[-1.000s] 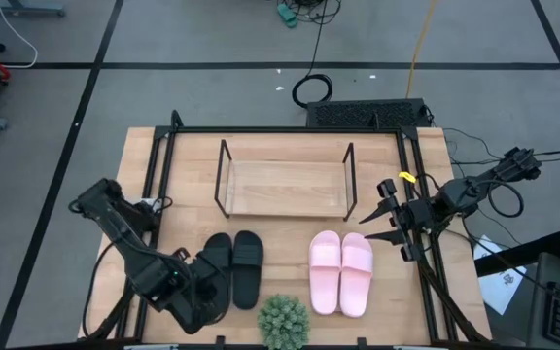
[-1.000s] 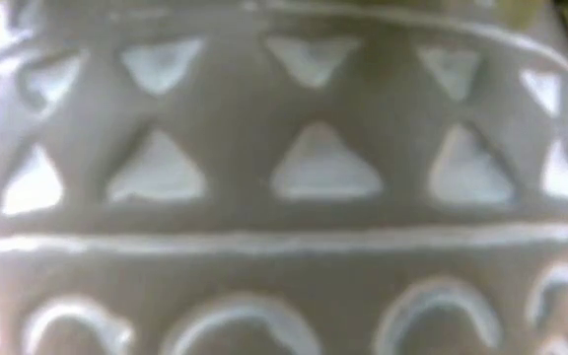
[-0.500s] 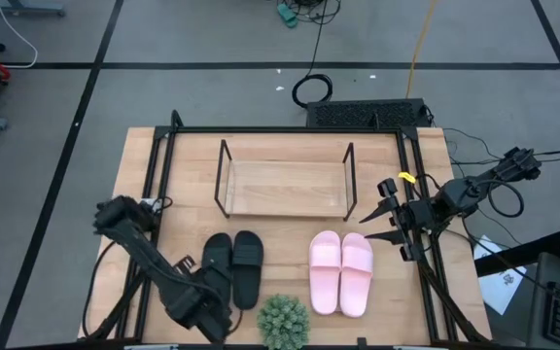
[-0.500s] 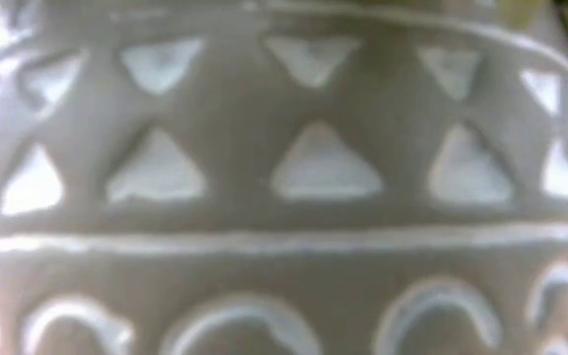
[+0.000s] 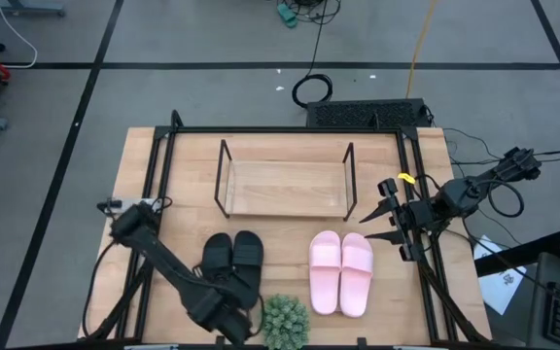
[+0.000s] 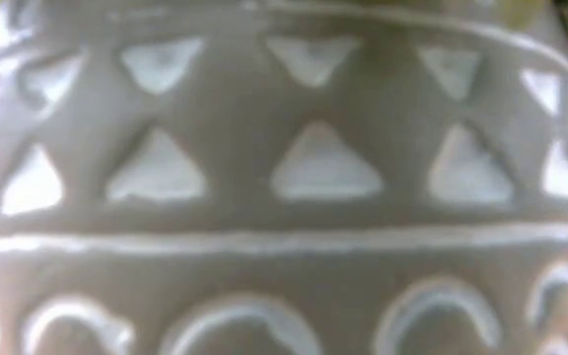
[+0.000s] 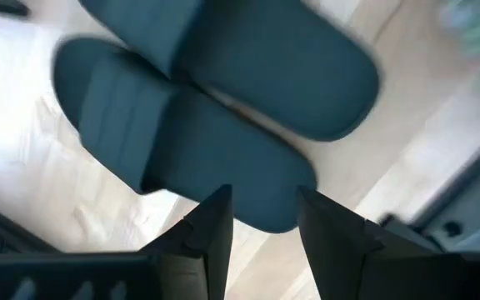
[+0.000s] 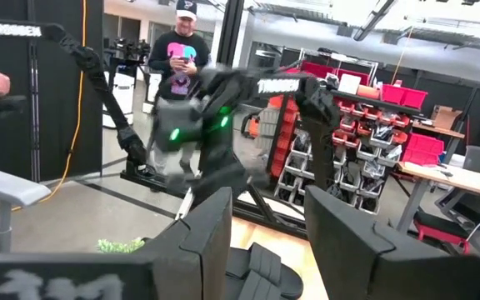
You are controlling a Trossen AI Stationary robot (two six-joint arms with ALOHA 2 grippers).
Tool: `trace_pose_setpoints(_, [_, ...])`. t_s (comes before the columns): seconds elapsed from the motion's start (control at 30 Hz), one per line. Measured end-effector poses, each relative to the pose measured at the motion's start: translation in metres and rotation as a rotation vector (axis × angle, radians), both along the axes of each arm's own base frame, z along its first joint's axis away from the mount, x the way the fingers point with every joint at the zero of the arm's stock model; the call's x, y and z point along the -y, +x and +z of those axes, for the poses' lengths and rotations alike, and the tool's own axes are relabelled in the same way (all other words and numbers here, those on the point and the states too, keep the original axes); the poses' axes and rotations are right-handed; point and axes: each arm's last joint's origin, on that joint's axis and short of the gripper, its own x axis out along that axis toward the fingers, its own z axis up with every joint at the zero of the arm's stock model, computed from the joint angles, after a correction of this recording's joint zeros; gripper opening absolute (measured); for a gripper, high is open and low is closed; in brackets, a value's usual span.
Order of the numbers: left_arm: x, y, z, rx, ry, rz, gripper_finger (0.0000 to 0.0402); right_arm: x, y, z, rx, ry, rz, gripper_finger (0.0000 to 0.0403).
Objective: Pick and place slides into the shelf
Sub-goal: Put the left black slide on the shelf
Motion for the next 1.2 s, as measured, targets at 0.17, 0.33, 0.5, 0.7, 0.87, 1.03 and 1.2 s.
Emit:
trace_pose_setpoints(0.17, [-0.02, -0.016, 0.04, 0.171, 0.03, 0.031, 0.0136, 0.0, 0.0, 0.0, 0.0, 0.0, 0.0, 0.0144])
trace_pose_setpoints(0.33, [-0.038, -0.026, 0.069, 0.336, 0.12, -0.032, 0.0136, 0.0, 0.0, 0.0, 0.001, 0.014, 0.001, 0.0144])
trace_pose_setpoints(0.5, [-0.043, -0.024, 0.057, 0.319, 0.259, -0.176, 0.0136, 0.0, 0.0, 0.001, -0.004, 0.032, 0.002, 0.0144])
trace_pose_setpoints(0.7, [-0.037, -0.047, -0.024, -0.006, 0.336, -0.237, 0.0136, 0.0, 0.0, 0.001, -0.004, 0.038, -0.001, 0.0144])
trace_pose_setpoints(0.87, [-0.028, -0.075, -0.067, -0.157, 0.391, -0.202, 0.0136, 0.001, 0.0, 0.001, 0.0, 0.023, -0.02, 0.0144])
trace_pose_setpoints(1.03, [-0.019, -0.081, -0.073, -0.16, 0.403, -0.205, 0.0136, 0.004, 0.001, 0.0, -0.004, 0.026, -0.135, 0.0144])
trace_pose_setpoints(1.2, [-0.017, -0.084, -0.074, -0.12, 0.442, -0.221, 0.0136, 0.004, 0.001, 0.0, -0.009, 0.018, -0.161, 0.0144])
